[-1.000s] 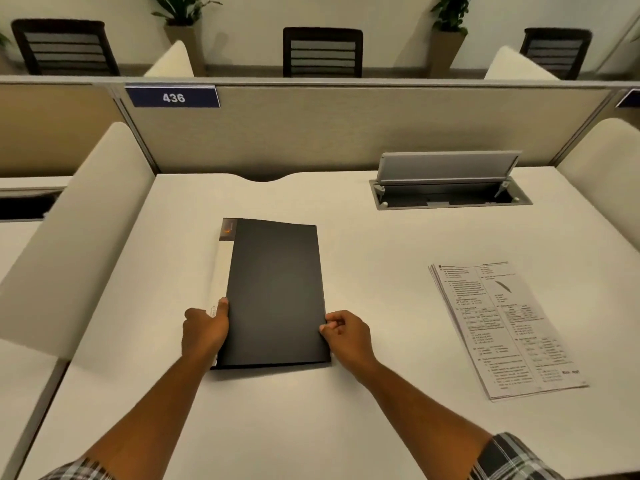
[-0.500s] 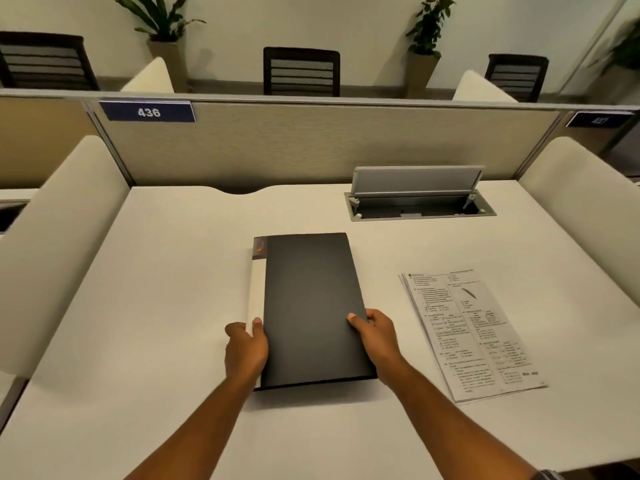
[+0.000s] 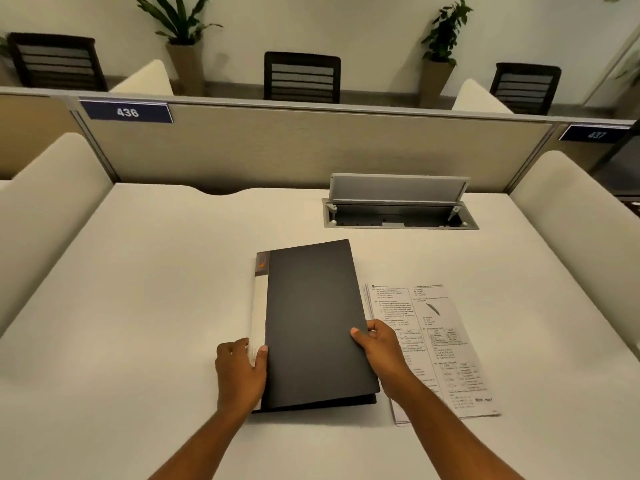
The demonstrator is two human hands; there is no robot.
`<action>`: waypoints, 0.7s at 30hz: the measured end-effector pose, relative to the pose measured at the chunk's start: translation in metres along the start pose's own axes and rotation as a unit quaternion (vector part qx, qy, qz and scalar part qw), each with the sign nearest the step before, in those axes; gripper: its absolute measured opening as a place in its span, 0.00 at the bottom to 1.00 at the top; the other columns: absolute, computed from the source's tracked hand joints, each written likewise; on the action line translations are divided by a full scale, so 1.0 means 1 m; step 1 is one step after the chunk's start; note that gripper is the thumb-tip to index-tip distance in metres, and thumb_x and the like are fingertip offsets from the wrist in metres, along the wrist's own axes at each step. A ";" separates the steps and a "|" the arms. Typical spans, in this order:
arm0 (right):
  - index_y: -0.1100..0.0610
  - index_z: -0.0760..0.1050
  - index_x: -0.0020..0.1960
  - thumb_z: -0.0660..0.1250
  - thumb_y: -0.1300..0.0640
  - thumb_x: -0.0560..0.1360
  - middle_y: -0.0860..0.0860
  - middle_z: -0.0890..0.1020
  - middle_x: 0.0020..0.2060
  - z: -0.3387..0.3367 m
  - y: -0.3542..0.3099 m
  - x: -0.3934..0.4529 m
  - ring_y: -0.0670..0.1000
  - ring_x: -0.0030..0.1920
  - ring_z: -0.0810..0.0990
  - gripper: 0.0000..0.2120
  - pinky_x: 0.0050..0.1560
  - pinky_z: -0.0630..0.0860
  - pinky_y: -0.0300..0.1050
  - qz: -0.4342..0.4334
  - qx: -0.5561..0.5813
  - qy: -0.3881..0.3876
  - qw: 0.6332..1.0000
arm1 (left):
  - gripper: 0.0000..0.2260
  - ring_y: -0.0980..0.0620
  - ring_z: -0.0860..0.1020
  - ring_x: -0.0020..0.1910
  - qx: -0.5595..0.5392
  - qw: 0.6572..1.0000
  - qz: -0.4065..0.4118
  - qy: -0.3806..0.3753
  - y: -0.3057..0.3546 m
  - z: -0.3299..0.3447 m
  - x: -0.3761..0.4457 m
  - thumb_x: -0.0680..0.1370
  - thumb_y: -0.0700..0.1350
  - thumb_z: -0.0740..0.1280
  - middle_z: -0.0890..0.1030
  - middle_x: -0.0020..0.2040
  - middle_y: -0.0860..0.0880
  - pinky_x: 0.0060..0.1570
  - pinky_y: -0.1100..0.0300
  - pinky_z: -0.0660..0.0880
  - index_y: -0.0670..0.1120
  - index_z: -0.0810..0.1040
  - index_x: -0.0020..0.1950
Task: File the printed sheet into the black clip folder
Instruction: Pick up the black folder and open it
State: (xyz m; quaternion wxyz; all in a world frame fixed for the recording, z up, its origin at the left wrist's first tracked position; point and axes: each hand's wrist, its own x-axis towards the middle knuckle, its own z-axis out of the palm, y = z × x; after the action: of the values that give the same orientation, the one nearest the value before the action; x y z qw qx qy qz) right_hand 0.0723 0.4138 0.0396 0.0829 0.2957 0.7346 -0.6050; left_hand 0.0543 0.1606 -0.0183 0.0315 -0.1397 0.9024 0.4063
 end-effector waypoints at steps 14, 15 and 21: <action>0.55 0.78 0.57 0.59 0.46 0.84 0.52 0.87 0.45 0.028 -0.039 -0.025 0.51 0.44 0.86 0.15 0.46 0.83 0.45 0.008 0.162 -0.158 0.974 | 0.41 0.57 0.60 0.73 -0.050 0.990 0.117 -0.059 0.015 -0.005 -0.079 0.71 0.45 0.76 0.57 0.75 0.59 0.73 0.48 0.64 0.62 0.55 0.75; 0.54 0.77 0.60 0.59 0.47 0.85 0.52 0.86 0.49 0.034 -0.041 -0.026 0.51 0.48 0.87 0.13 0.48 0.84 0.46 -0.008 0.146 -0.165 0.975 | 0.38 0.55 0.63 0.73 -0.079 0.990 0.108 -0.037 0.013 -0.006 -0.077 0.73 0.35 0.72 0.61 0.74 0.58 0.72 0.45 0.66 0.63 0.59 0.72; 0.42 0.72 0.65 0.64 0.49 0.83 0.47 0.81 0.61 0.068 -0.030 -0.013 0.49 0.60 0.82 0.12 0.63 0.81 0.51 -0.131 0.034 -0.150 0.979 | 0.26 0.54 0.72 0.68 -0.164 0.984 0.071 -0.017 0.003 -0.025 -0.066 0.78 0.34 0.66 0.73 0.69 0.53 0.69 0.47 0.71 0.58 0.69 0.69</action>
State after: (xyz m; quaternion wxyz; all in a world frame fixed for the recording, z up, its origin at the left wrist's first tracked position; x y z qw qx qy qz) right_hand 0.0509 0.3432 0.0542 0.1017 0.1052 0.7253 -0.6727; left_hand 0.1177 0.1594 0.0117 -0.0054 -0.0712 0.8307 0.5522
